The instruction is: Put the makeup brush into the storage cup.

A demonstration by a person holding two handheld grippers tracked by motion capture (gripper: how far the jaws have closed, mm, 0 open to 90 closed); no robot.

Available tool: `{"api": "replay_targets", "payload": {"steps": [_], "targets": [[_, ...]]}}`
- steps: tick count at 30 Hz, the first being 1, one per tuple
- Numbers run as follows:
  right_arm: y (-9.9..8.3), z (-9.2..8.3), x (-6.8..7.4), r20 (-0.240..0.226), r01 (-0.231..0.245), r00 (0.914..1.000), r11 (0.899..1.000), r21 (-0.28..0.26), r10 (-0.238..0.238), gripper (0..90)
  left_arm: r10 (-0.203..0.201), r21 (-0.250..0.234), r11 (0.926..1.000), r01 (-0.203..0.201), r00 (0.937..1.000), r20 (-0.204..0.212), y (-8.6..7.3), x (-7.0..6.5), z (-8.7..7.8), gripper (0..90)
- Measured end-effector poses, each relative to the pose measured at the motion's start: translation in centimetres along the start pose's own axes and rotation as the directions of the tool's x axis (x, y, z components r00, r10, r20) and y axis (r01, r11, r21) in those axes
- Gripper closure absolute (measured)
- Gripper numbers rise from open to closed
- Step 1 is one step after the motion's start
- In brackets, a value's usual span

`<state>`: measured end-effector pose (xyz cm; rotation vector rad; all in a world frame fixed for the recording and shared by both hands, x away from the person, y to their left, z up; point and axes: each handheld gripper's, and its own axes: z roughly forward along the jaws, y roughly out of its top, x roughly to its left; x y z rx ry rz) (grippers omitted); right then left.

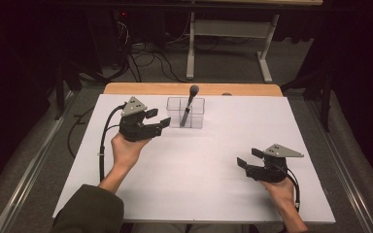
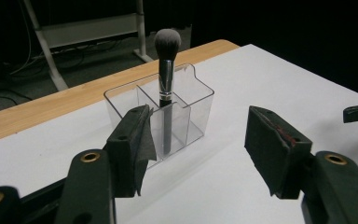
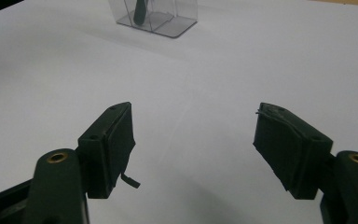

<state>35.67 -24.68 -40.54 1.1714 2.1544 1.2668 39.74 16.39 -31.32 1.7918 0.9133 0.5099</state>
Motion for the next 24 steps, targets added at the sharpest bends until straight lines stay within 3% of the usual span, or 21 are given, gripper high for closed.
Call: {"api": "replay_targets", "payload": {"steps": [9, 24], "targets": [[0.0, 0.0, 0.0, -0.001, 0.001, 1.0, 1.0, 0.0, -0.001, 30.2, 0.031, 0.003, 0.9995, -0.031, 0.9994, -0.015, -0.4, -0.4, -0.7, 40.3], [0.0, 0.0, 0.0, -0.002, 0.001, 1.0, 1.0, 0.004, -0.001, 30.2, 0.024, 0.005, 0.9997, -0.024, 0.9989, -0.042, -1.2, 0.1, -1.9, 40.2]]}}
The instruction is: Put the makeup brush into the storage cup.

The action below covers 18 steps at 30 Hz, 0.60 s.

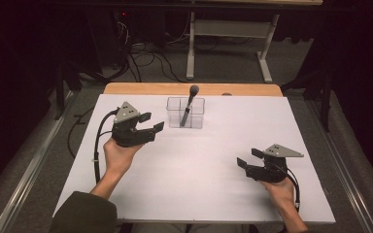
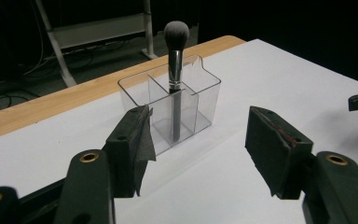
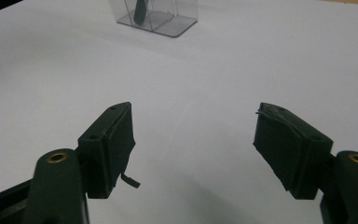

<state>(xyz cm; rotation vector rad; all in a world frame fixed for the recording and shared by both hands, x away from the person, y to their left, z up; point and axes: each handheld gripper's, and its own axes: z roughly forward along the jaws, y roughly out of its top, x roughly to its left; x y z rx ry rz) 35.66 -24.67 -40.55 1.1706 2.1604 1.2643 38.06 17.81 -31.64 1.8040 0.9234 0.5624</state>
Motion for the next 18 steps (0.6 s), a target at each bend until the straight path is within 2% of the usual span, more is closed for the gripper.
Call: {"api": "replay_targets", "payload": {"steps": [18], "targets": [[0.0, 0.0, 0.0, 0.0, 0.002, 1.0, 1.0, -0.001, -0.002, 30.2, -0.021, 0.007, 0.9998, 0.021, 0.9997, -0.016, -1.2, 0.6, -1.2, 40.2]]}}
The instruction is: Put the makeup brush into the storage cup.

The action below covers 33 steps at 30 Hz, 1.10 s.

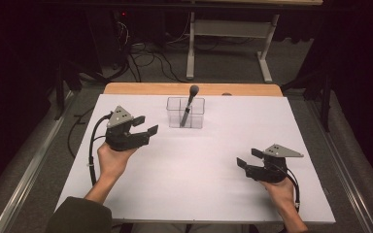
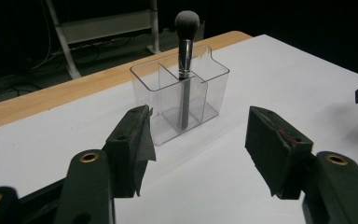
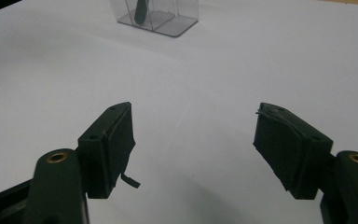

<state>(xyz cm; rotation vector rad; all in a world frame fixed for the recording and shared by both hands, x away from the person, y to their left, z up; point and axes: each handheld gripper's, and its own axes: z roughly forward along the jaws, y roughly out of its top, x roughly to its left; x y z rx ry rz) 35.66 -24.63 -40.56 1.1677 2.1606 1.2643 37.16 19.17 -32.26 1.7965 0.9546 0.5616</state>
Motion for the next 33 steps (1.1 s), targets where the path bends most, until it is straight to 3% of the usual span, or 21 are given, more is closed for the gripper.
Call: {"api": "replay_targets", "payload": {"steps": [33], "targets": [[0.0, 0.0, 0.0, -0.006, 0.002, 1.0, 1.0, 0.001, -0.002, 30.2, -0.038, 0.025, 0.999, 0.038, 0.9991, -0.017, -2.2, 0.8, -0.2, 40.3]]}}
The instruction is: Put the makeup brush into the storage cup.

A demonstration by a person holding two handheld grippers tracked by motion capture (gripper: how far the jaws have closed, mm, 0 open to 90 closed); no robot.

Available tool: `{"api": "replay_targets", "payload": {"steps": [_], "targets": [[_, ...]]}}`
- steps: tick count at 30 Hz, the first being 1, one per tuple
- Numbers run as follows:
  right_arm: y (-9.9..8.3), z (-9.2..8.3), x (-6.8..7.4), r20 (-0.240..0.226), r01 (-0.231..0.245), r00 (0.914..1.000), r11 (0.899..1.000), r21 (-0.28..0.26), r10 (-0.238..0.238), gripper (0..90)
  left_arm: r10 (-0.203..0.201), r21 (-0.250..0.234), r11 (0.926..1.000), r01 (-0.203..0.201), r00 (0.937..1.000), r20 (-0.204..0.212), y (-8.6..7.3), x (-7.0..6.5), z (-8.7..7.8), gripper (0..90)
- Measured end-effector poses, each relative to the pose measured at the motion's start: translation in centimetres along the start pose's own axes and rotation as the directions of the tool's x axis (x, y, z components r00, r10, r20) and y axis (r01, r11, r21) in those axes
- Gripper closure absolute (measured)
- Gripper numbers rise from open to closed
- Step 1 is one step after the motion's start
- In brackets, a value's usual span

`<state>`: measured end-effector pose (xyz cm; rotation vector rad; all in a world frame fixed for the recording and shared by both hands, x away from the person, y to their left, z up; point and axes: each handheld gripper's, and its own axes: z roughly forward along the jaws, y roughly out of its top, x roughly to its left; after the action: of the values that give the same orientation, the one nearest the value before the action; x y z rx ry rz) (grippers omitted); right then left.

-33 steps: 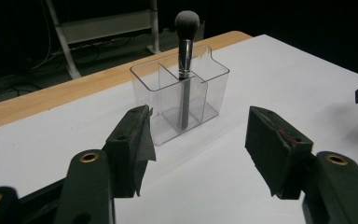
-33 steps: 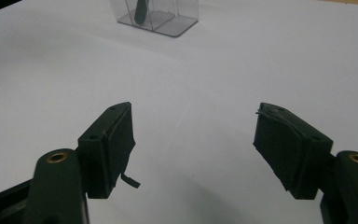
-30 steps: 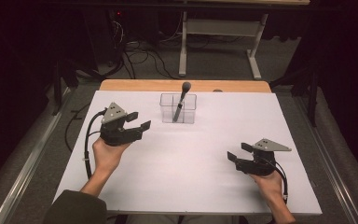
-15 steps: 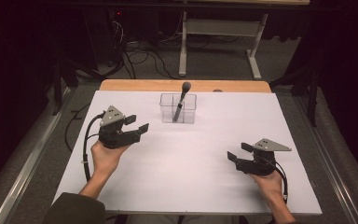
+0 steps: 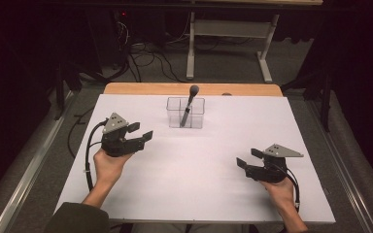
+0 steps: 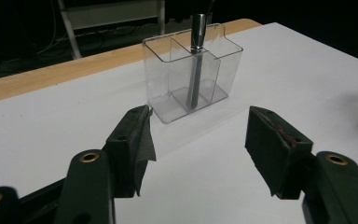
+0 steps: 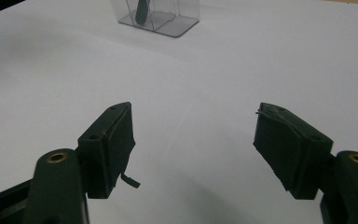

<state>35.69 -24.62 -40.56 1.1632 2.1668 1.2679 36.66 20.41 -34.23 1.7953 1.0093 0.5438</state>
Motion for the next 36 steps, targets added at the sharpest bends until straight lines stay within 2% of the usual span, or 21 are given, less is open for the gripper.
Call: {"api": "replay_targets", "payload": {"steps": [36], "targets": [[0.0, 0.1, 0.1, -0.011, 0.005, 0.9999, 1.0, -0.001, -0.005, 30.1, -0.053, 0.041, 0.9978, 0.053, 0.9986, 0.003, -2.6, 0.6, 0.8, 43.2]]}}
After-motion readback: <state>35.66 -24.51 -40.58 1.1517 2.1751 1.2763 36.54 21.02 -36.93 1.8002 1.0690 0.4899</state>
